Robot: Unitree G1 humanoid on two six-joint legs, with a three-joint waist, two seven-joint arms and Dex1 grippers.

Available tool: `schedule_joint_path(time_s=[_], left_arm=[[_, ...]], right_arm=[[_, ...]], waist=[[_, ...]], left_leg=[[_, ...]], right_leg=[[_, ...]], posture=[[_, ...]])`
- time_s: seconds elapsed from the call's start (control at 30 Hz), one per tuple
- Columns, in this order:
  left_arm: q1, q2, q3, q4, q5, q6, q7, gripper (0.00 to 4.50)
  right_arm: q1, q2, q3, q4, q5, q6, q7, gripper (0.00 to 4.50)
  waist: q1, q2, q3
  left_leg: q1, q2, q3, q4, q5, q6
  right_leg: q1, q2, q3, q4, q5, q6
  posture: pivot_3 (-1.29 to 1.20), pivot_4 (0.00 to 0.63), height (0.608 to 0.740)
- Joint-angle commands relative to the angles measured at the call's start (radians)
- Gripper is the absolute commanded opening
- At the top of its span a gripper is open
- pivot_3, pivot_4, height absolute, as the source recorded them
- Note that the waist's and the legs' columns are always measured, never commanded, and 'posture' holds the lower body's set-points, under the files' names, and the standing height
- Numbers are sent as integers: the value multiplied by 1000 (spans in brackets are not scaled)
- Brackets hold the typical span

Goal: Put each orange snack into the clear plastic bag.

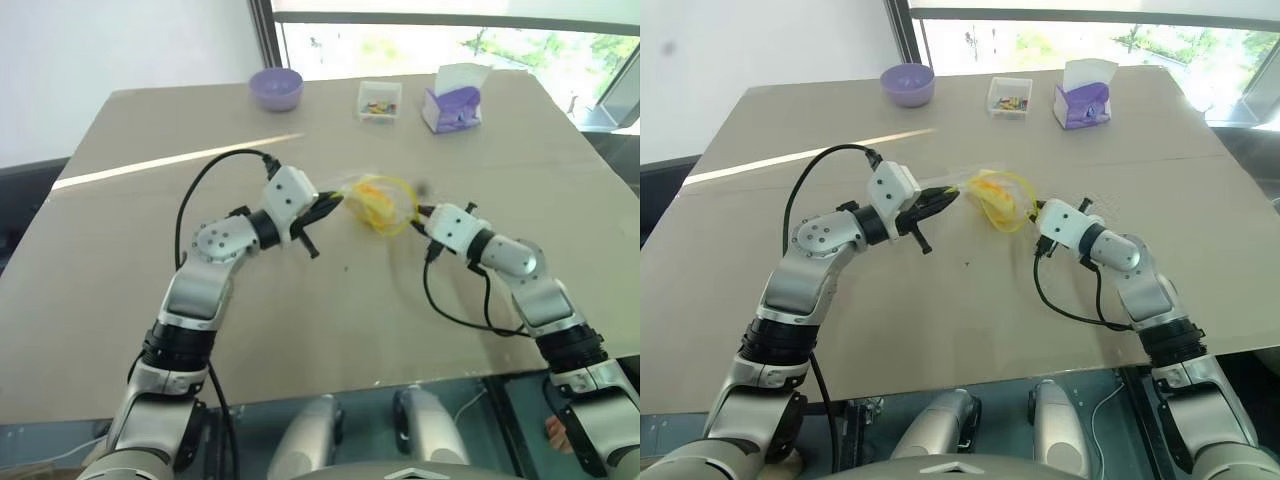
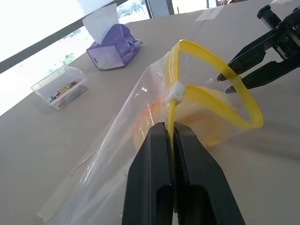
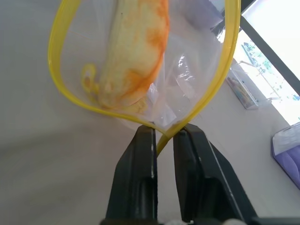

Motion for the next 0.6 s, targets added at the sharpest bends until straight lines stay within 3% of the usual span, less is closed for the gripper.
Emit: schedule_joint_path(time_s=[0.03,0.23,0.3,0.33,0.6], left_arm=[[-5,13,12,-35,4,-31,2,0],[-2,18,12,-35,5,-39,3,0],[-2,18,12,-35,5,-39,4,0],[-2,18,12,-35,5,-39,4,0],[-12,8,10,-23,9,-51,14,0]], right_arm=[[0,-10,-28,-45,15,-17,4,874],[-2,-14,-32,-36,18,-19,5,874],[-2,-15,-34,-33,21,-18,6,179],[-2,-15,-34,-32,22,-18,6,77],[-13,-27,-56,-15,19,-10,-12,77]], waist=[[0,0,0],[0,0,0],[0,0,0],[0,0,0],[0,0,0]], left_leg=[[0,0,0,0,0,0],[0,0,0,0,0,0],[0,0,0,0,0,0],[0,0,0,0,0,0],[0,0,0,0,0,0]], right_leg=[[0,0,0,0,0,0],[0,0,0,0,0,0],[0,0,0,0,0,0],[0,0,0,0,0,0],[0,0,0,0,0,0]], posture=[[0,150,740],[0,150,740],[0,150,740],[0,150,740],[0,150,740]])
